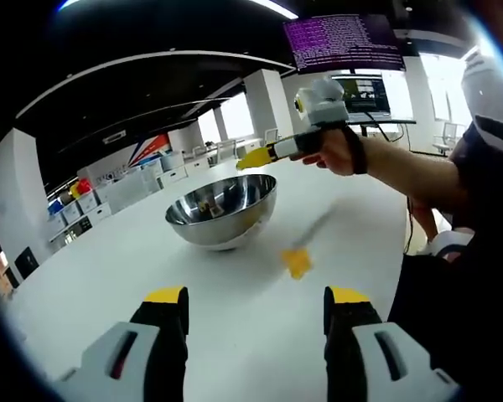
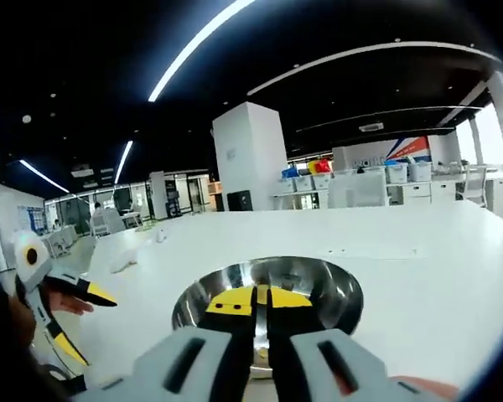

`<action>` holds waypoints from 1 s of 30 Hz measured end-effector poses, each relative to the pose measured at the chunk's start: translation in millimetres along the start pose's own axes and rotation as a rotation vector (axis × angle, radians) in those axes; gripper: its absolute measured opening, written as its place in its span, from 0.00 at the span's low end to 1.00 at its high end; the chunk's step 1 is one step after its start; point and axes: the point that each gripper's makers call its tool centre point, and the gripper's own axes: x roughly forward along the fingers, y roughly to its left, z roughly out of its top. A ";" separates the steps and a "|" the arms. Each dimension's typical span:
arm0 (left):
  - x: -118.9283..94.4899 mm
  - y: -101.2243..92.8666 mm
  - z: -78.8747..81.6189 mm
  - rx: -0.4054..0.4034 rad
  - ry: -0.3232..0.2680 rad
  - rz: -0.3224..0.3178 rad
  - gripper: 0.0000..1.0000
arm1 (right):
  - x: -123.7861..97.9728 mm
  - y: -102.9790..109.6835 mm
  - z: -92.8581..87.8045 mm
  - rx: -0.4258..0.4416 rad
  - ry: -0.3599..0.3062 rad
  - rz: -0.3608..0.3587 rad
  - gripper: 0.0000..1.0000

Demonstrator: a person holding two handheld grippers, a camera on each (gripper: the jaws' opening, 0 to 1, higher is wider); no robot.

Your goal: Pick up the QQ candy scattered on the table and place it into the stainless steel bowl on the table

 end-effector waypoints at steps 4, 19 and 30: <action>1.7 0.7 0.6 -0.002 -0.005 -0.005 0.65 | 5.5 3.1 -6.0 -0.036 0.017 -0.007 0.02; 1.1 -2.0 -0.8 0.008 0.005 -0.009 0.65 | 1.0 9.0 3.9 -0.142 -0.040 -0.005 0.25; -2.4 -1.6 2.5 0.012 -0.003 -0.002 0.65 | -2.7 11.2 6.4 -0.152 -0.045 -0.003 0.25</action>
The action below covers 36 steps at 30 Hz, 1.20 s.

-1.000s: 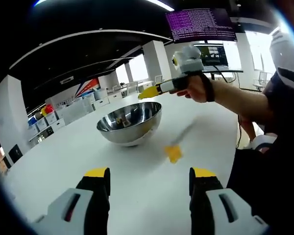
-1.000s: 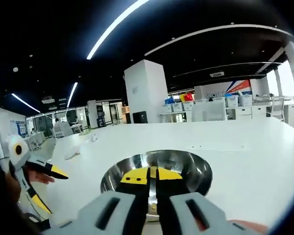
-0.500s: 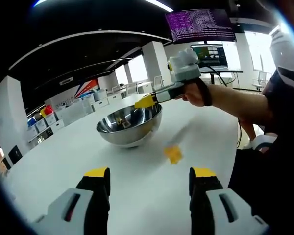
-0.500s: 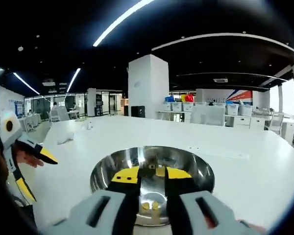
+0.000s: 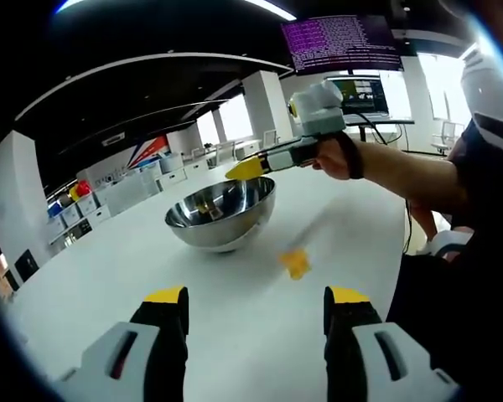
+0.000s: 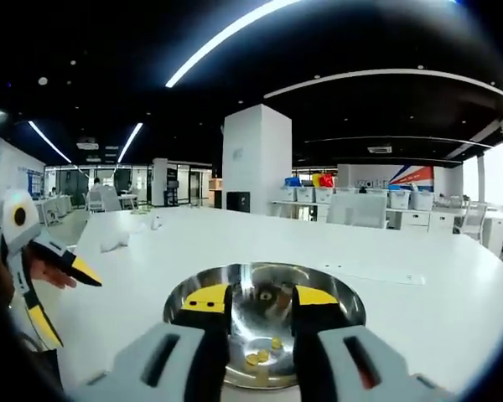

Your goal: Pick up the QQ candy scattered on the table and place it into the stainless steel bowl on the table

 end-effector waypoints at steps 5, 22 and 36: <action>-0.9 -0.3 -1.0 -0.003 0.001 0.001 0.65 | -4.9 2.0 5.3 -0.003 -0.010 0.002 0.25; -0.9 -1.1 -3.2 -0.005 0.008 -0.003 0.65 | -48.0 47.3 55.1 -0.051 -0.095 0.113 0.28; -0.6 3.3 -9.2 -0.010 0.025 0.013 0.65 | -80.0 82.1 17.3 -0.064 -0.001 0.208 0.28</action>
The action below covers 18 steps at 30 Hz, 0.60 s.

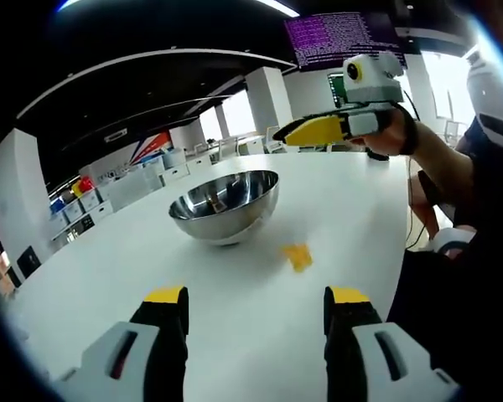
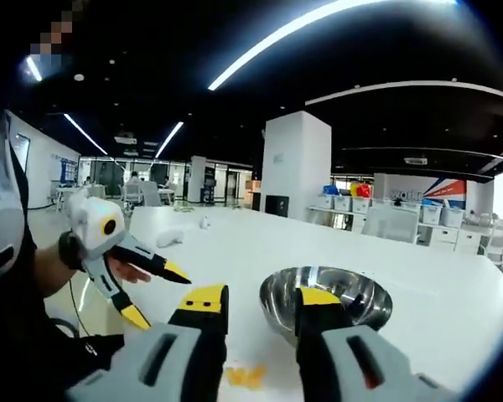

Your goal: Pick up the QQ candy scattered on the table and place it into the stainless steel bowl on the table

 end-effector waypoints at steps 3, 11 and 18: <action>1.5 -2.0 -0.5 0.001 0.005 -0.005 0.65 | 1.6 10.7 -16.9 0.006 0.038 0.027 0.28; 3.1 -2.0 -6.7 0.000 0.025 -0.003 0.65 | 1.0 22.4 -64.3 -0.007 0.141 0.037 0.25; 5.1 -4.8 -11.1 -0.001 0.037 -0.011 0.65 | 2.4 27.1 -100.2 0.016 0.228 0.046 0.19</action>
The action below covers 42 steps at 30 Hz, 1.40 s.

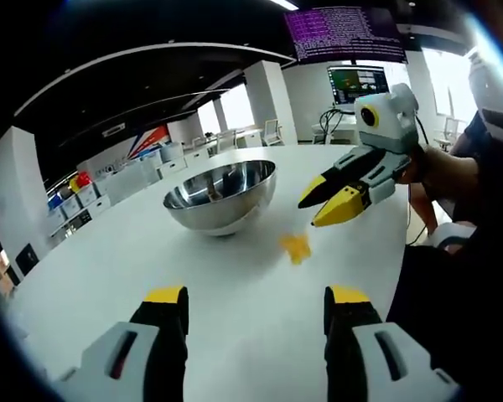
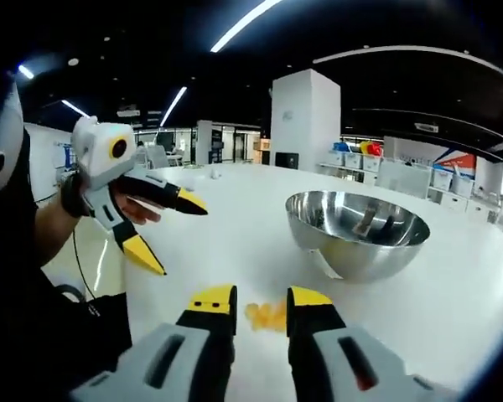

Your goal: Pick up the QQ candy scattered on the table and place it into the stainless steel bowl on the table

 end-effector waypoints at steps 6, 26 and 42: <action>-1.3 0.8 3.4 0.007 -0.006 -0.001 0.65 | 5.0 2.1 -22.3 -0.068 0.097 -0.018 0.12; -5.9 -3.0 11.5 0.032 -0.005 -0.019 0.65 | 19.4 2.7 -33.4 -0.008 0.137 -0.017 0.07; -15.0 3.4 21.8 0.000 0.009 -0.019 0.65 | 16.8 2.4 -30.1 -0.024 0.121 -0.026 0.03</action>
